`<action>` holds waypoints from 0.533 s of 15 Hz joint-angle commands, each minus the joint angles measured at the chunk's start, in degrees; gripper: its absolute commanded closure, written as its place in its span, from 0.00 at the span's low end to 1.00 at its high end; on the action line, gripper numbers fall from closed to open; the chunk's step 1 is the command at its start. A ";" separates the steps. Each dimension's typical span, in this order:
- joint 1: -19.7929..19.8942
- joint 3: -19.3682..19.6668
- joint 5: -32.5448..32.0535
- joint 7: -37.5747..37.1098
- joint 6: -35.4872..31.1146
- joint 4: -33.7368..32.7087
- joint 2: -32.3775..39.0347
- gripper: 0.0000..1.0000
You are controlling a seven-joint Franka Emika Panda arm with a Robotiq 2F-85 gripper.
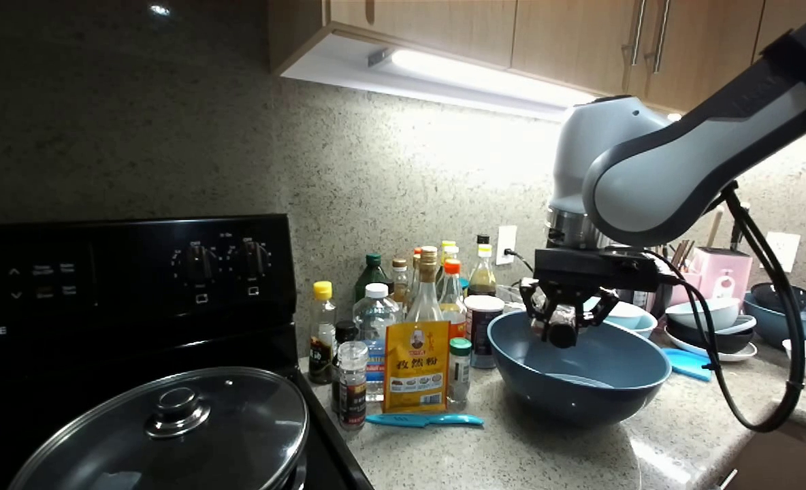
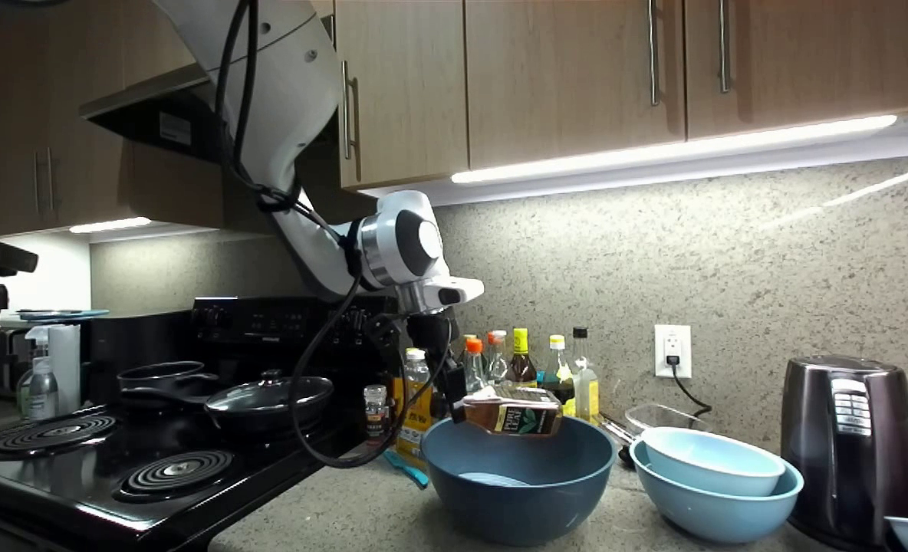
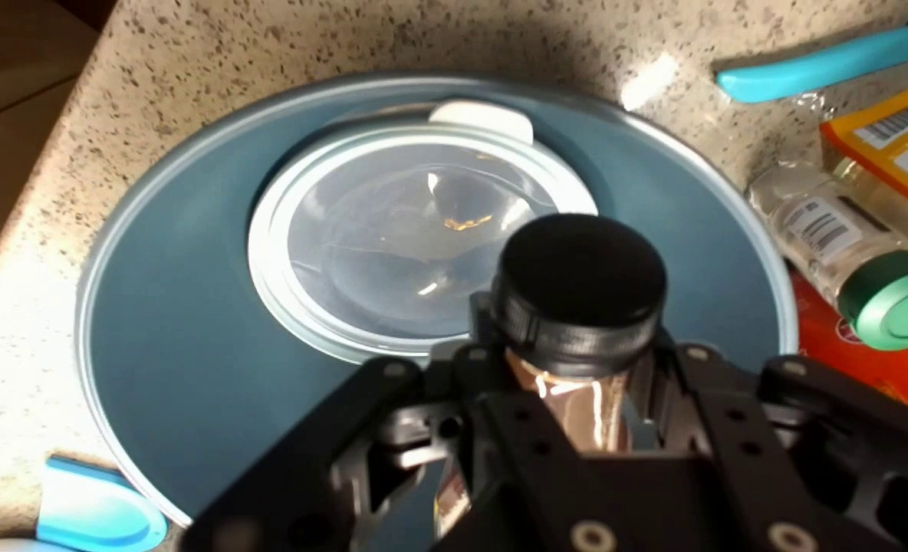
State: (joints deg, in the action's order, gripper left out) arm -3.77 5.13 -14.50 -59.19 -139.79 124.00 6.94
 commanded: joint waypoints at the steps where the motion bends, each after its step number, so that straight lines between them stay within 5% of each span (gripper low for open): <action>1: -0.52 -1.69 -2.05 -0.44 -0.31 3.24 -3.54 0.85; 8: -0.22 -2.66 -1.71 -0.92 -0.30 3.88 -3.61 0.85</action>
State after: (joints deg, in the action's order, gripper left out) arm -4.31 2.59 -14.87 -59.19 -139.69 126.23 6.30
